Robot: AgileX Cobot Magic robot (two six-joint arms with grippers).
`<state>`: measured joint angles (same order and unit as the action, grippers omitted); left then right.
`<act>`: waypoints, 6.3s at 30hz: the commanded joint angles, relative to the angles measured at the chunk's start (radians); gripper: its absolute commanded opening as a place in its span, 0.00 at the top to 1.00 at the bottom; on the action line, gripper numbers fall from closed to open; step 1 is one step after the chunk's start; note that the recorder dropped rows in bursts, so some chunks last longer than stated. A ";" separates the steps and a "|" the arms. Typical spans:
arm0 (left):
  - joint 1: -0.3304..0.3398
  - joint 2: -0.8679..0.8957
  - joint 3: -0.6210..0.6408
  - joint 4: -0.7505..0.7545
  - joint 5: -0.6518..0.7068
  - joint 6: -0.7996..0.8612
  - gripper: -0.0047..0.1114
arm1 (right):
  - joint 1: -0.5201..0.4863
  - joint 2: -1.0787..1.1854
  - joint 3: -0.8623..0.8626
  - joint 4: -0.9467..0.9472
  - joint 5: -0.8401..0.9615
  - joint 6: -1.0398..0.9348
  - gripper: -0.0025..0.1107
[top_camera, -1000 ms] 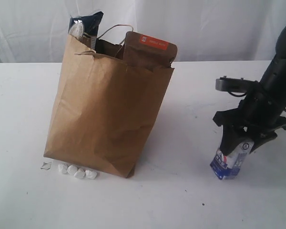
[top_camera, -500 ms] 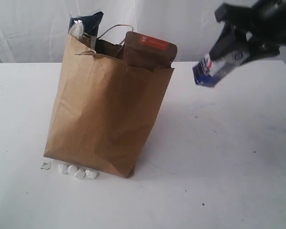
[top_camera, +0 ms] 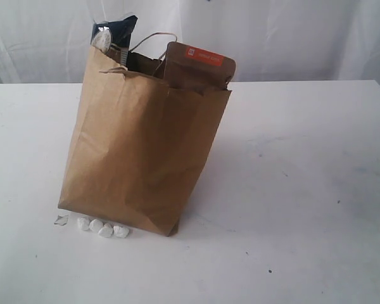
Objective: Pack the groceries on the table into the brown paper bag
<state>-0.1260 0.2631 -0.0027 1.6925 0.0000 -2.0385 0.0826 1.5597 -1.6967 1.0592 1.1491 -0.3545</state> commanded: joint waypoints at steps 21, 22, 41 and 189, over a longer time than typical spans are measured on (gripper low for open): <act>-0.003 -0.006 0.003 0.015 -0.032 -0.006 0.96 | 0.248 0.278 -0.011 0.240 -0.345 -0.644 0.98; -0.003 -0.006 0.003 0.015 -0.032 -0.006 0.96 | 0.248 0.282 -0.011 0.240 -0.347 -0.644 0.98; -0.003 -0.006 0.003 0.015 -0.032 -0.006 0.96 | 0.248 0.300 -0.011 0.149 -0.243 -0.667 0.71; -0.048 0.718 -0.610 -2.158 0.690 2.235 0.96 | -0.159 -1.359 1.697 -1.033 -1.007 0.595 0.98</act>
<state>-0.1662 0.9559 -0.6371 -0.4000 0.7401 0.1387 -0.0810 0.1991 -0.0045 0.0256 0.1472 0.2363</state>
